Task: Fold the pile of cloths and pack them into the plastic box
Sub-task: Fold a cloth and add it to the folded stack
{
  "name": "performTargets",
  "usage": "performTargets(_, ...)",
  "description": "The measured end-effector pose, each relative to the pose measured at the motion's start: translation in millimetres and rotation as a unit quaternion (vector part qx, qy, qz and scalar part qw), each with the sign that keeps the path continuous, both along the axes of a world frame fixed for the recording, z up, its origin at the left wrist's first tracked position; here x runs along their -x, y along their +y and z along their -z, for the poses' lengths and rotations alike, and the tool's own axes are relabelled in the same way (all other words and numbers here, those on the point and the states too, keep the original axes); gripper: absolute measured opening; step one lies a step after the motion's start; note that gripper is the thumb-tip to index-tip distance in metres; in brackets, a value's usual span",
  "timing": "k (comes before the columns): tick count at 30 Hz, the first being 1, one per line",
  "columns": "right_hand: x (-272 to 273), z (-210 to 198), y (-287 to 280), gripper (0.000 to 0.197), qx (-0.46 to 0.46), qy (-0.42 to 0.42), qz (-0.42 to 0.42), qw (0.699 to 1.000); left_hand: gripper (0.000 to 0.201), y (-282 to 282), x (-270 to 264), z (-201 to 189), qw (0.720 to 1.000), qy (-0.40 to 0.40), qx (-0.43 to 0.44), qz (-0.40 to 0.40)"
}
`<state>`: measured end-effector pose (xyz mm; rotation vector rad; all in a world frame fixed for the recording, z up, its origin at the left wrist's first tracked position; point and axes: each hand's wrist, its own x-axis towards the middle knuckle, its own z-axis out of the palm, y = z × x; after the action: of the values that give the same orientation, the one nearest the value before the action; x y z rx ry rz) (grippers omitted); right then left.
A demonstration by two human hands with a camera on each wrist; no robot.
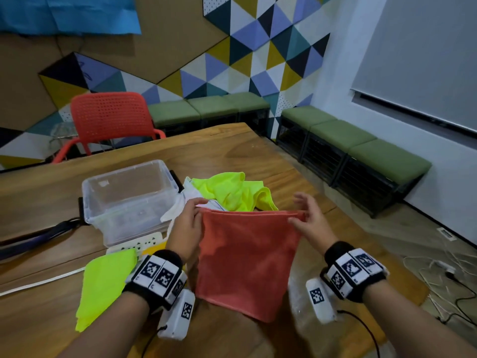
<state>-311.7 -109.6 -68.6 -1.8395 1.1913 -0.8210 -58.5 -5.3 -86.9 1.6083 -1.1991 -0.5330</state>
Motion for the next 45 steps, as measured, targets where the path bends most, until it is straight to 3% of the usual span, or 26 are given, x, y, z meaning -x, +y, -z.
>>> performTargets(2,-15,1,-1,0.068,0.048,0.114,-0.082,0.989,0.032,-8,15,-8,0.998,-0.029,-0.008,0.064)
performTargets(5,-45,13,5,0.056,0.078,0.174,-0.175,0.966,0.034,-14,36,-5,0.991,-0.044,-0.031,0.123)
performTargets(9,-60,9,12,0.023,0.052,0.123,-0.152,0.979,0.026,-11,46,8,0.995,-0.008,-0.022,0.097)
performTargets(13,-56,7,17,0.004,0.036,0.066,-0.15,0.986,0.023,-6,50,17,0.992,0.092,-0.036,0.075)
performTargets(21,-55,9,17,0.01,0.031,0.025,-0.176,0.984,0.01,-2,60,18,0.997,0.049,-0.001,0.06)
performTargets(25,-54,4,14,0.009,0.048,0.026,-0.159,0.986,0.024,3,62,21,0.997,0.042,0.002,0.066)
performTargets(31,-48,-8,2,0.012,0.057,0.035,-0.146,0.987,0.025,9,61,32,0.999,0.003,-0.006,0.038)
performTargets(35,-49,-12,2,0.012,0.065,0.038,-0.154,0.985,0.004,7,63,32,0.998,-0.026,-0.011,0.06)
performTargets(36,-50,-14,2,0.012,0.066,0.038,-0.152,0.986,0.01,6,62,33,0.997,-0.034,-0.023,0.06)
performTargets(39,-48,-25,-1,0.014,0.077,0.028,-0.13,0.988,0.023,3,58,41,0.994,-0.062,-0.049,0.075)
performTargets(45,-28,-54,-17,0.012,0.113,0.024,-0.057,0.992,0.007,16,56,59,0.991,-0.055,-0.079,0.096)
